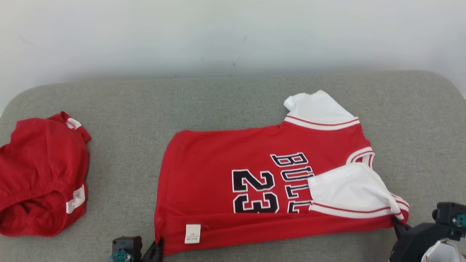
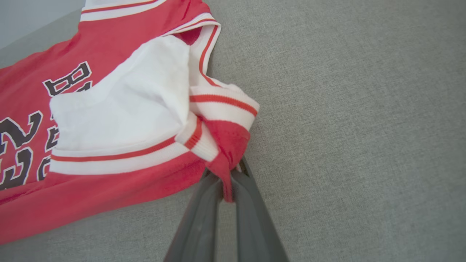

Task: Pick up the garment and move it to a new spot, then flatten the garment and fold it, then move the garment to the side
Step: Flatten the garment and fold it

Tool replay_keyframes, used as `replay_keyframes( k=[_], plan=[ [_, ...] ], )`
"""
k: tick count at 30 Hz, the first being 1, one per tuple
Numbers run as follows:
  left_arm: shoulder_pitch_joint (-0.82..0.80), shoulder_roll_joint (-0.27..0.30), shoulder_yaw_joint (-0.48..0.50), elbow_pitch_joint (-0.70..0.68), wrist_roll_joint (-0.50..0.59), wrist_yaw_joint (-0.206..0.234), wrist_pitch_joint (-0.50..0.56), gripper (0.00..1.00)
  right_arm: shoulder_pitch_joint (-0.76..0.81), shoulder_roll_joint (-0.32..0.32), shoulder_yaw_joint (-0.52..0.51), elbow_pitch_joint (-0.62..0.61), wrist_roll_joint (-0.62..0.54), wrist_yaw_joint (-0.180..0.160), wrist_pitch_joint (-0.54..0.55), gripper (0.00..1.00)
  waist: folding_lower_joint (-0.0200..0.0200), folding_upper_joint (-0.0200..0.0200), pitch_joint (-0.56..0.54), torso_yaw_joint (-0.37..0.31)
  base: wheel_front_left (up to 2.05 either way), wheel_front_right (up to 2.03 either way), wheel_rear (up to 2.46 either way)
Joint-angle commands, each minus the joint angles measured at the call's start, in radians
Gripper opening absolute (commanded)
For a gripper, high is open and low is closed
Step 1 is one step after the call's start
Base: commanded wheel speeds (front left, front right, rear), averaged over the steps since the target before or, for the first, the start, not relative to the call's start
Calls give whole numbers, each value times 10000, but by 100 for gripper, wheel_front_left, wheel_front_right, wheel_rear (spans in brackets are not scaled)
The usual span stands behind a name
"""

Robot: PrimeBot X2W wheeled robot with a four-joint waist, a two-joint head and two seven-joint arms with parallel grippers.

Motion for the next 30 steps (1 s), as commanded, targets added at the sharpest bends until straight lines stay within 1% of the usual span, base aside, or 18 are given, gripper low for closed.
replay_keyframes(
  k=[1, 5, 9, 10, 11, 12, 17, 19, 22, 25, 30],
  plan=[
    [334, 186, 3, -219, -38, 145, 85, 0, 357, 24, -124, -212, 74, -26, 64, 0, 1, 1, -239, 1, 0, 0, 0],
    [671, 295, -42, -638, -77, 296, 263, 0, 847, 142, -106, -514, 97, -26, 162, 0, 1, 1, -273, -36, 0, 0, 0],
    [865, 348, -94, -803, -130, 370, 396, 0, 1090, 182, -53, -536, 203, -26, 131, 0, 1, 1, -272, -67, 0, 0, 0],
    [928, 351, -96, -831, -151, 392, 427, 11, 1155, 192, -27, -505, 203, -26, 109, 0, 1, 1, -274, -83, 0, 0, 0],
    [973, 364, -98, -853, -147, 431, 435, 45, 1201, 196, 11, -447, 251, -26, 71, 40, 1, 1, -275, -98, 0, 0, 0],
    [990, 380, -80, -875, -152, 462, 411, 100, 1245, 198, 44, -381, 285, -26, 34, 100, 1, 1, -278, -112, 0, 0, 0],
    [1150, 417, -2, -987, -222, 611, 357, 100, 1230, 203, 176, -155, 372, -26, -95, 100, 1, 1, -329, -156, 0, 0, 0],
    [1163, 480, 85, -1151, -276, 711, 394, 100, 1130, 206, 149, -200, 286, -25, -69, 100, 1, 1, -353, -159, 0, 0, 0],
    [1102, 665, 239, -1419, -366, 742, 471, 100, 865, 206, 140, -428, 104, -26, 89, 100, 1, 1, -301, -177, 0, 0, 0],
    [682, 865, 384, -1767, -398, 774, 698, 100, 387, 193, 184, -811, -72, -25, 479, 100, 1, 1, -136, -179, 0, 0, 0],
    [-540, 1178, 616, -2079, -458, 700, 1457, 100, -1017, -384, 616, -1130, -136, -25, 1640, 100, 1, 1, 408, -235, 0, 0, 0]
  ],
)
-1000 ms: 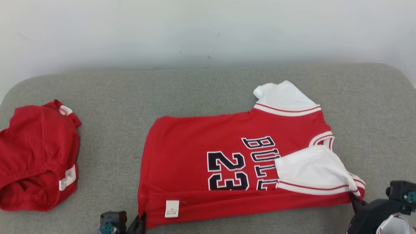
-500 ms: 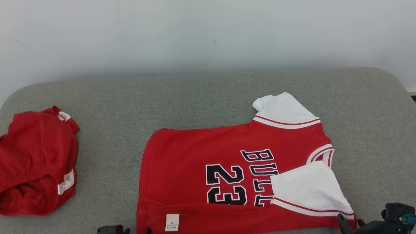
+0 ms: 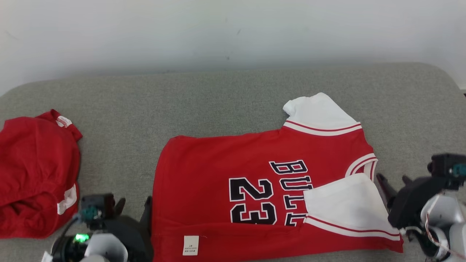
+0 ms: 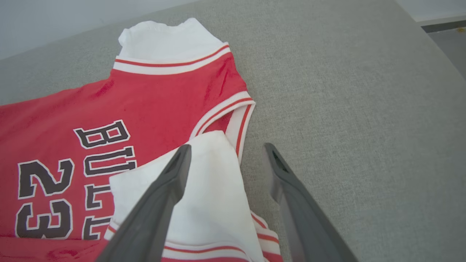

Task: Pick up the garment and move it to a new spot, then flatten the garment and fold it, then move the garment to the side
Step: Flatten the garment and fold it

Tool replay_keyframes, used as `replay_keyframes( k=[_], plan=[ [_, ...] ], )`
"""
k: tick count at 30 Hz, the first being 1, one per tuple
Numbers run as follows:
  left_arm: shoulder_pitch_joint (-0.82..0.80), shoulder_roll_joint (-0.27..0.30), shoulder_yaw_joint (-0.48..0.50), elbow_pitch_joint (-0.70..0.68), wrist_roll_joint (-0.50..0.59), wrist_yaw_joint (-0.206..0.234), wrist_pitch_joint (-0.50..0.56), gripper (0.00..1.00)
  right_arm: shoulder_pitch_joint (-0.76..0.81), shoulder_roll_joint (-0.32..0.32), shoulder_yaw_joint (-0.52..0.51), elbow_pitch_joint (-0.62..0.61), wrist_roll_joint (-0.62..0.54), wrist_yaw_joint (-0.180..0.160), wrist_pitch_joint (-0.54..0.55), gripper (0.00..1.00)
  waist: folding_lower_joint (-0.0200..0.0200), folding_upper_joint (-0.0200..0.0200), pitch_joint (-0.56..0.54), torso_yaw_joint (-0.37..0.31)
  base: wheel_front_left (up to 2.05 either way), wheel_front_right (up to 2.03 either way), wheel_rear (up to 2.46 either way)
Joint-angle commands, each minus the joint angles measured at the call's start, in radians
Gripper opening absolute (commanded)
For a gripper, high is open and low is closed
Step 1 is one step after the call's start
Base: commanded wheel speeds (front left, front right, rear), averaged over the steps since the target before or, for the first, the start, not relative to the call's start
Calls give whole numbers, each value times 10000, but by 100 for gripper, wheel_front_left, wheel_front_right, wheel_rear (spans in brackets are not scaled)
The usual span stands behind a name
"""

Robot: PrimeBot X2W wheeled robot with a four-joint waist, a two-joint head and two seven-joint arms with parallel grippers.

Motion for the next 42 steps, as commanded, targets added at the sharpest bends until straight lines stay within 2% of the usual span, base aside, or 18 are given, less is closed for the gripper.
replay_keyframes(
  k=[1, 8, 17, 26, 39, 40, 41, 42],
  plan=[
    [-452, 64, 22, -23, -50, -67, 206, 100, -490, -228, 123, -23, 22, -23, 176, 100, -1, -1, 405, -56, 0, 0, 0],
    [-3110, -56, 45, 622, -186, -323, 1793, 100, -3505, -1106, 1085, 1058, 311, -23, 1188, 100, -1, -1, 1733, -176, 0, 0, 0],
    [-5833, -256, -479, 1924, 74, -1102, 3267, 100, -6390, -1823, 2375, 3140, 260, -23, 856, 100, -1, -1, 2847, -159, 0, 0, 0],
    [-6505, -499, -795, 2716, 3, -1398, 3824, 100, -7488, -1946, 3100, 4524, 410, -23, 162, 100, -1, -1, 2968, -94, 0, 0, 0],
    [-6876, -958, -1249, 3377, 242, -1655, 3587, 98, -8096, -2106, 3577, 5671, 587, -23, -428, 100, -1, -1, 3247, -20, 0, 0, 0],
    [-6888, -1024, -1259, 3442, 220, -1673, 3545, 54, -8135, -2118, 3567, 5744, 609, -23, -462, 100, -1, -1, 3295, -7, 0, 0, 0],
    [-6909, -1097, -1287, 3505, 198, -1715, 3529, 35, -8167, -2121, 3525, 5812, 634, -25, -497, 100, -1, -1, 3341, 13, 0, 0, 0],
    [-6930, -1161, -1298, 3569, 159, -1759, 3490, 0, -8189, -2118, 3499, 5868, 653, -25, -542, 100, -1, -1, 3376, 31, 0, 0, 0]
  ],
)
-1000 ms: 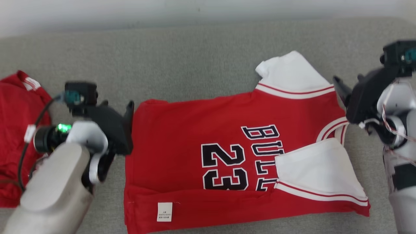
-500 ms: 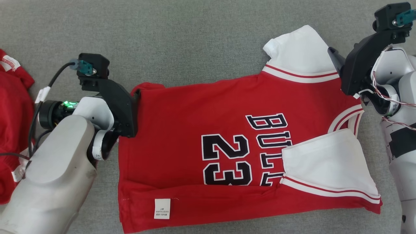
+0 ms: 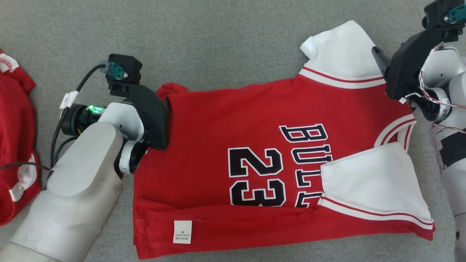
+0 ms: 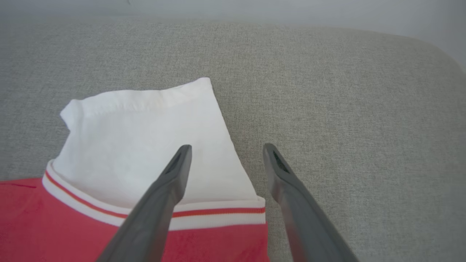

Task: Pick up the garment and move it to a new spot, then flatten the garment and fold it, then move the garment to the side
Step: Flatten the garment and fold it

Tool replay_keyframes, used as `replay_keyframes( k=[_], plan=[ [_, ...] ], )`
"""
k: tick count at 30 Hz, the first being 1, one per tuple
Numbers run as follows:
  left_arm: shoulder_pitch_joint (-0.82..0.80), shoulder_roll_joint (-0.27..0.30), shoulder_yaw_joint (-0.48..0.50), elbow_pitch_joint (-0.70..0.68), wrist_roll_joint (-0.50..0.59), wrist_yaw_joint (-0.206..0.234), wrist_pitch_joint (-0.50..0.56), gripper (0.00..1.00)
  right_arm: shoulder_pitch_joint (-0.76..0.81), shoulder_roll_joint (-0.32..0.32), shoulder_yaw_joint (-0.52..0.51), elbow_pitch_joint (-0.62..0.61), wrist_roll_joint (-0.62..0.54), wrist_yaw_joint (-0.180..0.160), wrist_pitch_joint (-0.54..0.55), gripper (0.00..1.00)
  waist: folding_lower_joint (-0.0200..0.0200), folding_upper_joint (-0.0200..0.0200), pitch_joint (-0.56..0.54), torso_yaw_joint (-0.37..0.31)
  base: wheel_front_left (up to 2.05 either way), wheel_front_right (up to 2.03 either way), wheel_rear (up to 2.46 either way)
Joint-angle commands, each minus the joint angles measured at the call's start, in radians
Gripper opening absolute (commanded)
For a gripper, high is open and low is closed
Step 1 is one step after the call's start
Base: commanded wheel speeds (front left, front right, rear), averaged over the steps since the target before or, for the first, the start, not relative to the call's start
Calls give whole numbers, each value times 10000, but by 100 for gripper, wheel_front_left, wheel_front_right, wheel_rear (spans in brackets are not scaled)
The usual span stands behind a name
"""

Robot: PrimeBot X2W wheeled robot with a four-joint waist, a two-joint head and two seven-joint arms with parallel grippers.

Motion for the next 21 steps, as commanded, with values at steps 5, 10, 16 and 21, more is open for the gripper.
replay_keyframes(
  k=[5, 10, 16, 21],
  plan=[
    [-135, -276, -111, 346, 65, -63, -342, 0, -140, -174, -133, 350, 137, -23, -216, 100, 0, -1, 240, 203, 0, 0, 0],
    [-66, -579, -120, 366, 184, 182, -972, 0, -195, -427, -482, 616, 91, -23, -625, 100, 0, -1, 374, 556, 0, 0, 0],
    [210, -949, -205, 227, 289, 369, -1613, 0, -399, -837, -702, 763, -221, -23, -1333, 100, 0, -1, 602, 1021, 0, 0, 0],
    [256, -1210, -302, 76, 255, 342, -1860, 0, -535, -787, -699, 1036, -154, -23, -1434, 100, 0, -1, 788, 1337, 0, 0, 0]
  ],
)
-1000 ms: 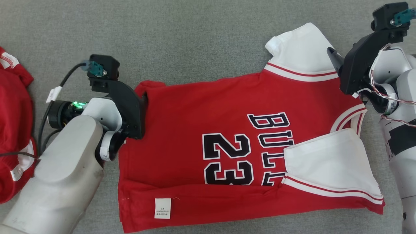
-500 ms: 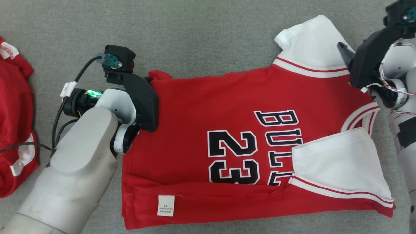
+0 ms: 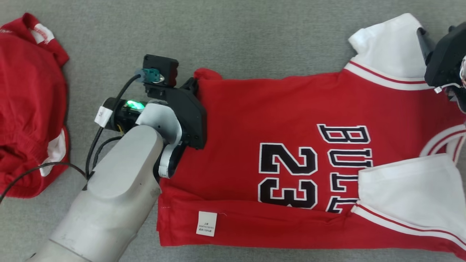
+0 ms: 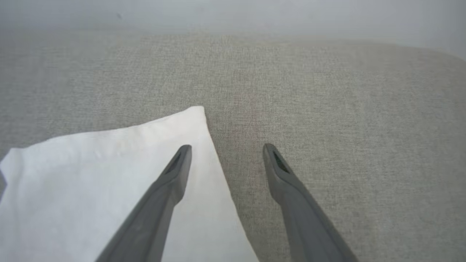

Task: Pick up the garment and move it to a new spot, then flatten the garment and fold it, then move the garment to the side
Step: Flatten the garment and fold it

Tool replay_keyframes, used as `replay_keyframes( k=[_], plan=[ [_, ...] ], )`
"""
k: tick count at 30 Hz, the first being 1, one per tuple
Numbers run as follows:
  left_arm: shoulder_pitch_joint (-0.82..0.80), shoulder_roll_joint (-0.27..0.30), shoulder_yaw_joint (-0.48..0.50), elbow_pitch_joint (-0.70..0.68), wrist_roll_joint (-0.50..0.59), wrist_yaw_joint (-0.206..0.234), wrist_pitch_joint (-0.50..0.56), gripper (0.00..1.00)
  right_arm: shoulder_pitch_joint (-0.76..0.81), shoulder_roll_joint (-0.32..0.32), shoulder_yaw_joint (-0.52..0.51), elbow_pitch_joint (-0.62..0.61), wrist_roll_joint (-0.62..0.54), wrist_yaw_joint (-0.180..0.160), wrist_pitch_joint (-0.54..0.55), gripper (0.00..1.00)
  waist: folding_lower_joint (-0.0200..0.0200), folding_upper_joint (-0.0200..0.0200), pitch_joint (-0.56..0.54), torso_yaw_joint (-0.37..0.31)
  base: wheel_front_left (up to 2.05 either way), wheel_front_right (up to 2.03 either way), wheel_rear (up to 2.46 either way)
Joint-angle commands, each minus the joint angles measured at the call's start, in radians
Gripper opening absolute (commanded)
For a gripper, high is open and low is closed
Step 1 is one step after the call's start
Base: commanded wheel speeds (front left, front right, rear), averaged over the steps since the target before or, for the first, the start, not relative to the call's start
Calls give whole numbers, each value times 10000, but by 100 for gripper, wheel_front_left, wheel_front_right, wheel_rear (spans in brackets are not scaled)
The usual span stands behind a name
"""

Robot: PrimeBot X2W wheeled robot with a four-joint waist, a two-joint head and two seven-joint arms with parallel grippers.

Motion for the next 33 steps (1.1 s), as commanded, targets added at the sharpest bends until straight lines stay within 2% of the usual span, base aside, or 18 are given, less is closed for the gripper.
replay_keyframes(
  k=[1, 8, 9, 10, 11, 12, 15, 22, 33],
  plan=[
    [262, 1, -92, 64, 51, -23, 16, 0, -105, -19, 43, 67, -43, -23, 3, 100, 0, -1, 207, 244, 0, 0, 0],
    [148, -114, -212, -30, 116, -3, -98, 0, -435, 54, 461, 498, -97, -23, 177, 100, 0, -1, 567, 460, 0, 0, 0],
    [145, -108, -231, -10, 105, -16, -95, 0, -436, 100, 553, 560, -41, -23, 242, 89, 0, -1, 579, 464, 0, 0, 0],
    [130, -98, -229, -1, 93, -17, -105, 0, -421, 115, 631, 597, -16, -22, 238, 41, 0, -1, 586, 463, 0, 0, 0],
    [130, -78, -227, 21, 83, -16, -122, 0, -404, 84, 747, 612, -83, -22, 212, 9, 0, -1, 580, 458, 0, 0, 0],
    [130, -61, -219, 47, 76, -10, -169, 0, -417, 52, 809, 641, -87, -23, 169, 0, 0, -1, 565, 451, 0, 0, 0],
    [103, -14, -147, 153, 70, 77, -316, 0, -535, -47, 826, 700, -34, -23, -99, 0, 0, -1, 502, 394, 0, 0, 0],
    [78, 35, 112, 270, 150, 370, -1163, 0, -710, 36, 836, 562, -270, -23, -1528, 0, 0, -1, 299, 205, 0, 0, 0],
    [453, 273, 496, 341, 154, 729, -2416, 0, 309, -47, 1124, 15, 256, -23, -3907, 0, 0, -1, -275, -233, 0, 0, 0]
  ],
)
